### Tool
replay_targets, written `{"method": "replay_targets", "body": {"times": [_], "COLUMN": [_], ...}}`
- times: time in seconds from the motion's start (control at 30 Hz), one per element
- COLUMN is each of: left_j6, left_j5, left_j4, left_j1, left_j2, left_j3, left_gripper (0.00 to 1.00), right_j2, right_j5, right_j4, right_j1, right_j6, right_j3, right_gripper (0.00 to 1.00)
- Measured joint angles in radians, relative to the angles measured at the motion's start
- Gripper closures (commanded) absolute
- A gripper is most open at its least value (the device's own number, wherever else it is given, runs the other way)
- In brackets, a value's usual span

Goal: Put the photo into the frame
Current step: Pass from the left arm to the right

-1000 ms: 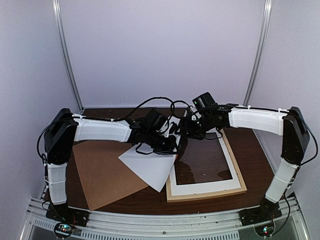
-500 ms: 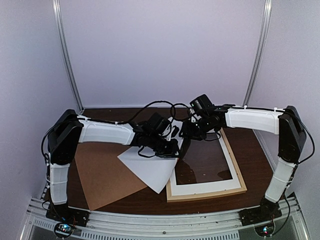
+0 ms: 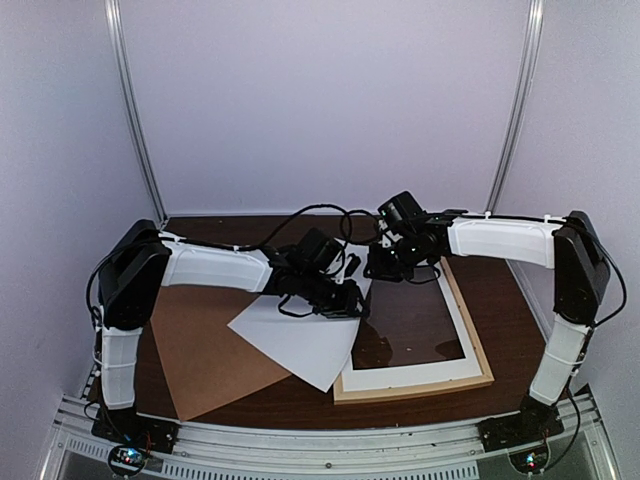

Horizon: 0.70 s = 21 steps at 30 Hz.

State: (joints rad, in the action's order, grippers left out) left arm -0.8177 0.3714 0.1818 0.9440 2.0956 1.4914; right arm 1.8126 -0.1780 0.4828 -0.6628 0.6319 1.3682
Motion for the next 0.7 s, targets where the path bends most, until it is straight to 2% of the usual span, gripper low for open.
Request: {"method": "replay_targets", "body": {"times": [0.23, 0.43, 0.7], "left_j6": [0.002, 0.027, 0.118], "left_j5": [0.014, 0.013, -0.024], "left_j4": [-0.002, 0.000, 0.043], "left_j1": [0.000, 0.000, 0.000], "left_j2": [0.000, -0.008, -0.126], "left_j3": [-0.002, -0.033, -0.100], "left_gripper": [0.62, 0.50, 0.44], "right_j2": [0.006, 0.007, -0.028], "right_j5": [0.000, 0.000, -0.032], "right_j4": [0.001, 0.002, 0.056], "right_j1": [0.005, 0.023, 0.092], "right_j6": [-0.008, -0.018, -0.099], "right_j3": [0.000, 0.000, -0.003], "right_gripper": [0.90, 0.99, 1.00]}}
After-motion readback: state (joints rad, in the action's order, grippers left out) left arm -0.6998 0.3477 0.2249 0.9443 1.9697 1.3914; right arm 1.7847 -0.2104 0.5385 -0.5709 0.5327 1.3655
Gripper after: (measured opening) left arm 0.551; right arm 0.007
